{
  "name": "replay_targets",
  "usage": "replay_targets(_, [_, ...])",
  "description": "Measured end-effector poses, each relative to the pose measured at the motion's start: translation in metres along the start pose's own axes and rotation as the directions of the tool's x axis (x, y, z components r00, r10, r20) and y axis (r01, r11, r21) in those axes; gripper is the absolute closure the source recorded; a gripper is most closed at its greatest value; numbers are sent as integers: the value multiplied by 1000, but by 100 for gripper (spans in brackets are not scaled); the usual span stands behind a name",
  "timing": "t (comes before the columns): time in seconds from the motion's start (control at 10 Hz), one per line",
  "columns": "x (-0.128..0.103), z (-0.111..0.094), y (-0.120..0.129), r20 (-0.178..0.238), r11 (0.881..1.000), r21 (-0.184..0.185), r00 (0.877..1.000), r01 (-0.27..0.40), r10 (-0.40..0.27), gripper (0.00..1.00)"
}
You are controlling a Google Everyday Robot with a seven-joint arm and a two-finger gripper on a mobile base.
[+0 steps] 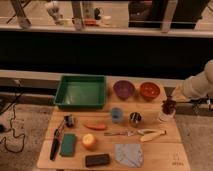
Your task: Place grapes in paper cup
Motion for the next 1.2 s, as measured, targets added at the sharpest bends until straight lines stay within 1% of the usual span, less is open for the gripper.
replay_targets(0.1, [0,0,0,0,1000,0,1000,0,0,72])
replay_targets(0.3, [0,1,0,1,1000,-1,1000,-1,1,54])
replay_targets(0.4, [0,1,0,1,1000,-2,1000,-1,1,42])
replay_targets(0.6, [0,1,0,1,1000,-2,1000,-1,1,25])
replay_targets(0.7, [0,1,0,1,1000,-1,1000,-1,1,20])
replay_targets(1.2, [0,1,0,1,1000,-1,1000,-1,1,20])
